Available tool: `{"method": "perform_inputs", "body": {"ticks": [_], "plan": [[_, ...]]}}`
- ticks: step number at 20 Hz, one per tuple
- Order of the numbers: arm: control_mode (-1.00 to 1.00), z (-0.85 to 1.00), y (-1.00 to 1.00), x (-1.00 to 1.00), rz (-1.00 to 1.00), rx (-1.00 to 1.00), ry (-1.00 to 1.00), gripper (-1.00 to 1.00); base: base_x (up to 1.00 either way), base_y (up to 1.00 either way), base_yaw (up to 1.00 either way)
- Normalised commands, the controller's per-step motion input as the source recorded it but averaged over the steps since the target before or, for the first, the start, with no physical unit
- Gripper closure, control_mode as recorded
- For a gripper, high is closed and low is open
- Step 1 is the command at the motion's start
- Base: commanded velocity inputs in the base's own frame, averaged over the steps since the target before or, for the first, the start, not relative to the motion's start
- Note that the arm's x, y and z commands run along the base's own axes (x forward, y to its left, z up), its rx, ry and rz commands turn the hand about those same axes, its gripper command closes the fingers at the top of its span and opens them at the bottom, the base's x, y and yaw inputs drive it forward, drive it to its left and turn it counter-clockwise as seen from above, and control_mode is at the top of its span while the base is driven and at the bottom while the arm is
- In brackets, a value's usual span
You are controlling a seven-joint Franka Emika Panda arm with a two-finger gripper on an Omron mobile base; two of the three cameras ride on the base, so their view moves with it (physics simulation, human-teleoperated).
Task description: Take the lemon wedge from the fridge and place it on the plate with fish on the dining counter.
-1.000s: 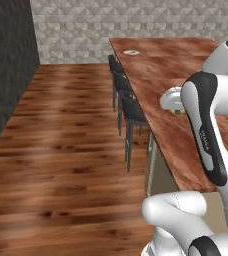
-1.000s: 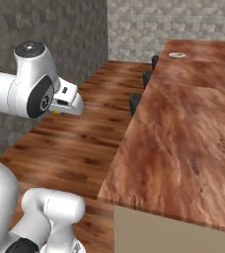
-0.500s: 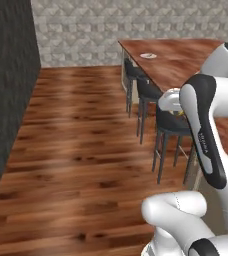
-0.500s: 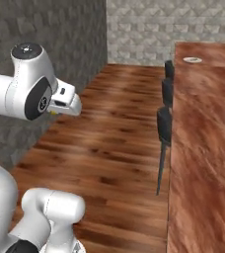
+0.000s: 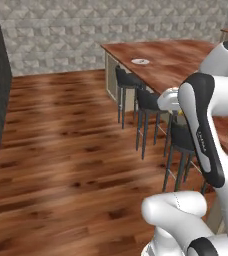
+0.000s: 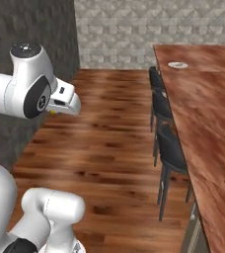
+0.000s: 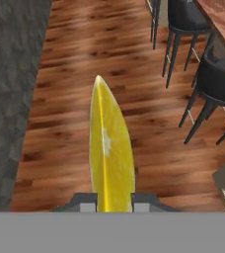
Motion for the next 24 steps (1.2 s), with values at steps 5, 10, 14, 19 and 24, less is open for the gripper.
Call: {"method": "perform_inputs", "body": {"ticks": [5, 10, 14, 19, 24], "plan": [[1.00, 0.00, 0.00, 0.00, 0.00, 0.00, 0.00, 1.00, 1.00, 0.63, -0.31], [1.00, 0.00, 0.00, 0.00, 0.00, 0.00, 0.00, 1.00, 1.00, 0.64, -0.32], [1.00, 0.00, 0.00, 0.00, 0.00, 0.00, 0.00, 1.00, 1.00, 0.79, -0.39], [1.00, 0.00, 0.00, 0.00, 0.00, 0.00, 0.00, 1.00, 1.00, 0.88, -0.45], [1.00, 0.00, 0.00, 0.00, 0.00, 0.00, 0.00, 1.00, 1.00, 0.95, -0.49]]}}
